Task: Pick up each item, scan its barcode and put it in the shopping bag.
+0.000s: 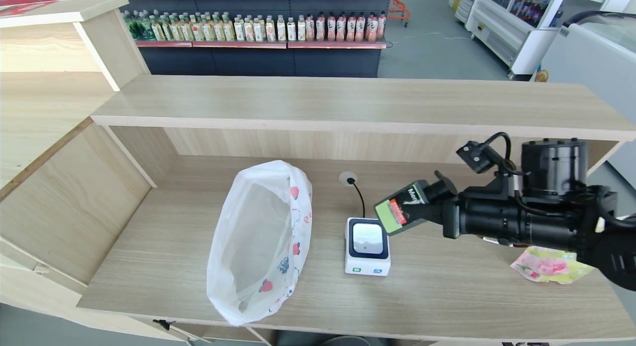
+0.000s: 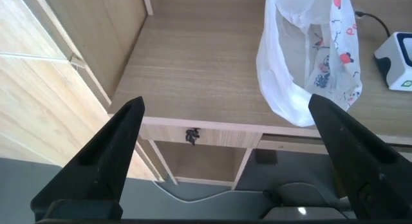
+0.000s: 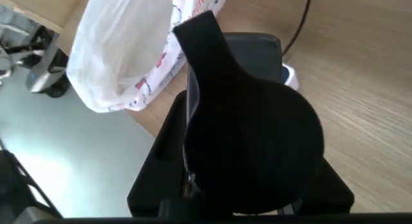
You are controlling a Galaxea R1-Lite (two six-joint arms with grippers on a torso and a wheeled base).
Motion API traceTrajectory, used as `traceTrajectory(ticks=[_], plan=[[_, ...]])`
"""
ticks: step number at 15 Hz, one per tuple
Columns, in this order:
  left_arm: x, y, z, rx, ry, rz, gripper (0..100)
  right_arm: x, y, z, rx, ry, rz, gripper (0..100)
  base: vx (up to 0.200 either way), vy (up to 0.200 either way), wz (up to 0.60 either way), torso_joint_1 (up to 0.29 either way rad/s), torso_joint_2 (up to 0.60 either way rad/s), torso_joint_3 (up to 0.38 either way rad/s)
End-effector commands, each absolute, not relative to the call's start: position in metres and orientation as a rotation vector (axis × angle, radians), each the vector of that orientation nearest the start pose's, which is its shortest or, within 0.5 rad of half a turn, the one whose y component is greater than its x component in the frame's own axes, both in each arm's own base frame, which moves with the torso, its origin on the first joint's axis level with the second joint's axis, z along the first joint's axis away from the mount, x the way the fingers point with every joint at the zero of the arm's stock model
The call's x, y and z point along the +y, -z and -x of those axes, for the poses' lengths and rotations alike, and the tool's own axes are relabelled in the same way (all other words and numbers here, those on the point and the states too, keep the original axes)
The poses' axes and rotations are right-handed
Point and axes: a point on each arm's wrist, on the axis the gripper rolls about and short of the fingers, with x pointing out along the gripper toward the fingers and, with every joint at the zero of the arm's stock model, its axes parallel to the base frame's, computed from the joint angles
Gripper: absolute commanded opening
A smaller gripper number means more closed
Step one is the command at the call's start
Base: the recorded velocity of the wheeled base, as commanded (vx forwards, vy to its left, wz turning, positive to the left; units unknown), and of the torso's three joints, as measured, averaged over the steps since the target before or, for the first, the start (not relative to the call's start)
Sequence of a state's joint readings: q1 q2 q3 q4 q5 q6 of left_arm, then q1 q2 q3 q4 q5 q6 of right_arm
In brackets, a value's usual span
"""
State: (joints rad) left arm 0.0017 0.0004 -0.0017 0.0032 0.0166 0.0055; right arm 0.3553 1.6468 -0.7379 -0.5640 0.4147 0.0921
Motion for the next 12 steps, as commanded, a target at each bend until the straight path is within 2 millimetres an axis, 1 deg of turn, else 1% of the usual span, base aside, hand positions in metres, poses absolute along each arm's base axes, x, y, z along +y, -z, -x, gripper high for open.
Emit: traceTrajectory(ticks=[1, 2, 4, 6, 7, 9, 11, 12], plan=[[0.0, -0.076, 0.023, 0.002, -0.018, -0.005, 100, 0.072, -0.178, -0.24, 0.307, -0.644, 0.01, 0, 0.0, 0.0, 0.0, 0.0, 0.0, 0.0], [0.0, -0.076, 0.023, 0.002, -0.018, -0.006, 100, 0.065, -0.176, -0.237, 0.287, -0.626, 0.026, 0, 0.0, 0.0, 0.0, 0.0, 0.0, 0.0], [0.0, -0.076, 0.023, 0.002, -0.018, -0.006, 100, 0.057, -0.178, -0.237, 0.265, -0.598, 0.022, 0, -0.2, 0.2, 0.0, 0.002, 0.0, 0.002], [0.0, -0.076, 0.023, 0.002, -0.018, -0.008, 100, 0.056, -0.182, -0.238, 0.252, -0.594, 0.015, 0, -0.2, 0.2, 0.0, 0.019, 0.01, -0.002], [0.0, -0.076, 0.023, 0.002, -0.018, -0.005, 100, 0.057, -0.184, -0.237, 0.253, -0.606, -0.009, 0, 0.0, 0.2, 0.0, -0.002, -0.01, 0.007], [0.0, -0.076, 0.023, 0.002, -0.017, -0.006, 100, 0.061, -0.192, -0.234, 0.259, -0.668, -0.122, 0, 0.0, 0.2, 0.0, -0.01, 0.0, 0.002], [0.0, -0.076, 0.023, 0.002, -0.017, -0.006, 100, 0.066, -0.199, -0.24, 0.253, -0.685, -0.162, 0, 0.0, 0.2, 0.0, -0.002, -0.01, 0.002], [0.0, -0.076, 0.023, 0.002, -0.018, -0.008, 100, 0.068, -0.198, -0.248, 0.259, -0.685, -0.165, 0, 0.0, 0.2, 0.0, 0.012, 0.0, 0.002]])
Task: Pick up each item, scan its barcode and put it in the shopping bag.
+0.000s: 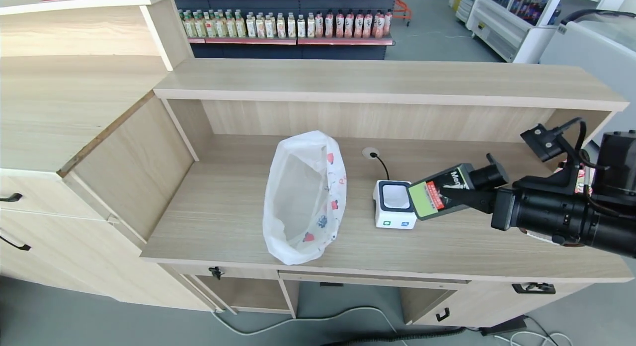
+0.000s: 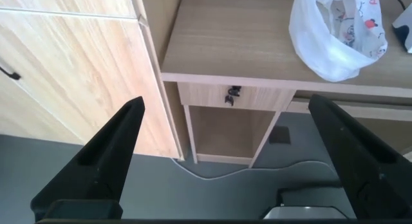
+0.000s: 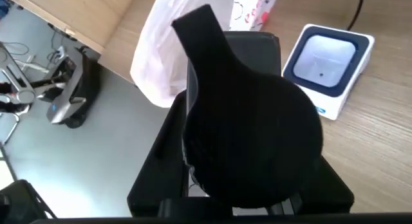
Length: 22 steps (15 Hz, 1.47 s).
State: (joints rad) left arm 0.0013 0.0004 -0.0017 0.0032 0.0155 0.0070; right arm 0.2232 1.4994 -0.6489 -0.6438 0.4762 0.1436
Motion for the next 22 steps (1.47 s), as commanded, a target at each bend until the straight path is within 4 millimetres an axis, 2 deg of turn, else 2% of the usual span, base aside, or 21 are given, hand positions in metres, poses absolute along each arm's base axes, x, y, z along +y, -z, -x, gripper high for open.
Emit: traceTrajectory(ticks=[1, 3, 8, 12, 13, 16, 19, 22], plan=[[0.0, -0.076, 0.023, 0.002, -0.017, -0.008, 100, 0.069, -0.198, -0.252, 0.257, -0.686, -0.164, 0, 0.0, 0.2, 0.0, 0.017, 0.0, 0.002], [0.0, -0.076, 0.023, 0.002, -0.017, -0.009, 100, 0.076, -0.198, -0.269, 0.259, -0.698, -0.161, 0, 0.0, 0.2, 0.0, 0.002, 0.0, -0.002], [0.0, -0.076, 0.023, 0.002, -0.015, -0.011, 100, 0.092, -0.189, -0.294, 0.278, -0.729, -0.134, 0, 0.0, 0.2, 0.0, 0.003, 0.0, 0.001], [0.0, -0.075, 0.023, 0.003, -0.017, -0.011, 100, 0.099, -0.153, -0.33, 0.315, -0.727, 0.007, 0, 0.0, 0.05, 0.0, 0.001, 0.0, 0.001], [0.0, -0.076, 0.023, 0.002, -0.017, -0.009, 100, 0.103, -0.14, -0.346, 0.319, -0.734, 0.06, 0, 0.0, 0.0, 0.0, 0.0, 0.0, 0.0], [0.0, -0.076, 0.023, 0.002, -0.017, -0.005, 100, 0.115, -0.119, -0.373, 0.332, -0.706, 0.108, 0, 0.0, 0.0, 0.0, 0.0, 0.0, 0.0], [0.0, -0.076, 0.023, 0.002, -0.017, -0.005, 100, 0.128, -0.103, -0.38, 0.326, -0.727, 0.13, 0, 0.0, 0.0, 0.0, 0.0, 0.0, 0.0], [0.0, -0.076, 0.023, 0.002, -0.017, -0.005, 100, 0.133, -0.083, -0.389, 0.273, -0.751, 0.225, 0, 0.0, 0.0, 0.0, 0.0, 0.0, 0.0]])
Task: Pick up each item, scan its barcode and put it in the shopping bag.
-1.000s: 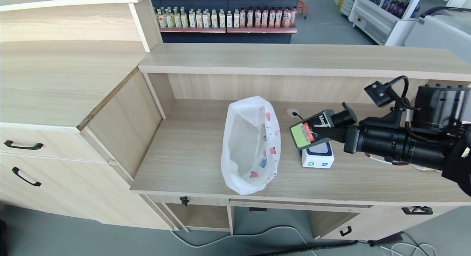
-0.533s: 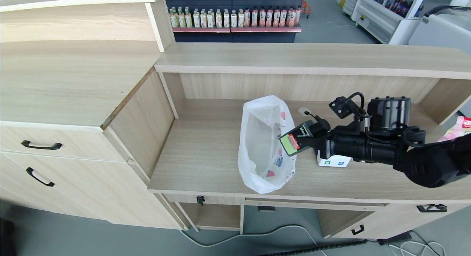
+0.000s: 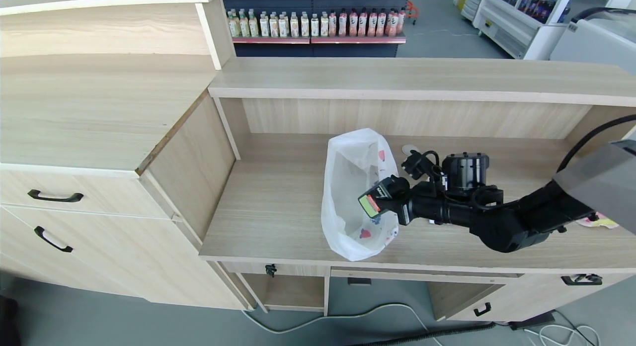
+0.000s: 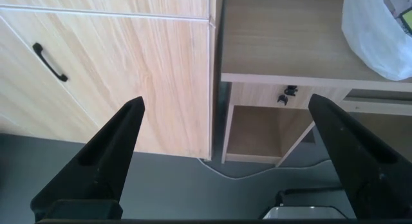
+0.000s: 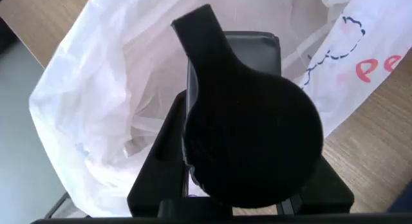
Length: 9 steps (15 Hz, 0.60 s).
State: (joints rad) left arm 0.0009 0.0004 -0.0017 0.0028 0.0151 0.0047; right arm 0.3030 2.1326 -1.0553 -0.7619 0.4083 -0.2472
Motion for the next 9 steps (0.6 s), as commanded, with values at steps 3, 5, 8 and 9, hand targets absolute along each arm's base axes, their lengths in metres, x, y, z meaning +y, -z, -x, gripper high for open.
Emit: traceTrajectory(ticks=[3, 5, 8, 9], plan=[[0.0, -0.076, 0.023, 0.002, -0.017, -0.005, 100, 0.142, -0.071, -0.388, 0.289, -0.779, 0.236, 0, 0.0, 0.0, 0.0, 0.0, 0.0, 0.0], [0.0, -0.076, 0.023, 0.002, -0.017, -0.005, 100, 0.149, -0.067, -0.39, 0.275, -0.8, 0.265, 0, 0.0, 0.0, 0.0, 0.0, 0.0, 0.0], [0.0, -0.076, 0.023, 0.002, -0.017, -0.005, 100, 0.152, -0.071, -0.397, 0.226, -0.821, 0.277, 0, 0.0, 0.0, 0.0, 0.0, 0.0, 0.0], [0.0, -0.076, 0.023, 0.002, -0.017, -0.005, 100, 0.152, -0.072, -0.398, 0.221, -0.823, 0.277, 100, 0.0, 0.0, 0.0, 0.0, 0.0, 0.0]])
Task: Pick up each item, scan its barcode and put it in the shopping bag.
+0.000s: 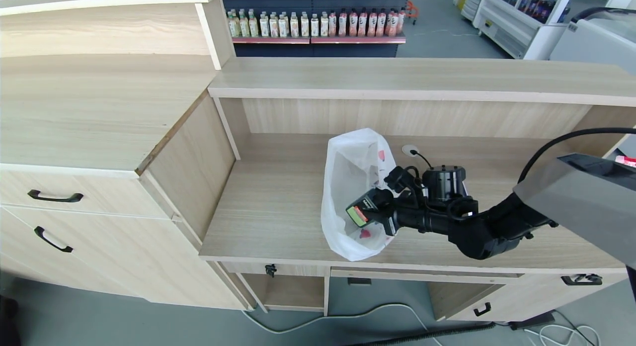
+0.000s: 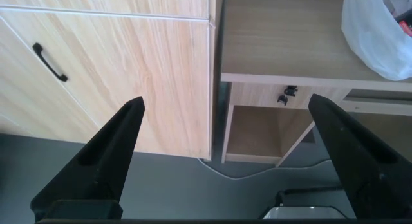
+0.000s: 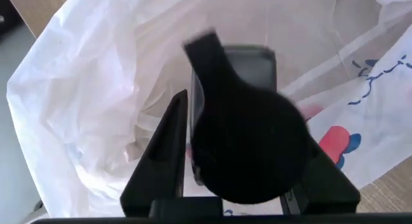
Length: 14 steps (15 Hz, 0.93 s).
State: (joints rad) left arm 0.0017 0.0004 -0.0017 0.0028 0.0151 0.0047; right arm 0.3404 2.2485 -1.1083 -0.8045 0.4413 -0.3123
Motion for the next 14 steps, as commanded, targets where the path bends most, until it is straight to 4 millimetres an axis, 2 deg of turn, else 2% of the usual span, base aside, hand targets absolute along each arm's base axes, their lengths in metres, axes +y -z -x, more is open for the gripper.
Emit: traceTrajectory(ticks=[1, 5, 8, 9, 11, 12, 14], plan=[[0.0, -0.076, 0.023, 0.002, -0.018, -0.005, 100, 0.152, -0.074, -0.399, 0.216, -0.825, 0.271, 100, 0.0, 0.0, 0.0, 0.0, 0.0, 0.0], [0.0, -0.076, 0.023, 0.002, -0.017, -0.005, 100, 0.15, -0.091, -0.398, 0.167, -0.884, 0.184, 100, 0.0, 0.0, 0.0, 0.0, 0.0, 0.0], [0.0, -0.075, 0.023, 0.003, -0.017, -0.005, 100, 0.135, -0.127, -0.394, 0.122, -0.863, 0.095, 100, 0.0, 0.0, 0.0, 0.0, 0.0, 0.0], [0.0, -0.076, 0.023, 0.002, -0.018, -0.005, 100, 0.126, -0.147, -0.387, 0.099, -0.884, 0.052, 100, 0.0, 0.0, 0.0, 0.0, 0.0, 0.0], [0.0, -0.076, 0.023, 0.002, -0.017, -0.005, 100, 0.112, -0.169, -0.372, 0.076, -0.877, 0.014, 100, 0.0, 0.0, 0.0, 0.0, 0.0, 0.0], [0.0, -0.076, 0.023, 0.002, -0.017, -0.005, 100, 0.092, -0.186, -0.351, 0.068, -0.835, -0.003, 100, 0.0, 0.0, 0.0, 0.0, 0.0, 0.0], [0.0, -0.076, 0.023, 0.002, -0.017, -0.005, 100, 0.05, -0.189, -0.333, 0.083, -0.718, -0.003, 100, 0.0, 0.0, 0.0, 0.0, 0.0, 0.0]])
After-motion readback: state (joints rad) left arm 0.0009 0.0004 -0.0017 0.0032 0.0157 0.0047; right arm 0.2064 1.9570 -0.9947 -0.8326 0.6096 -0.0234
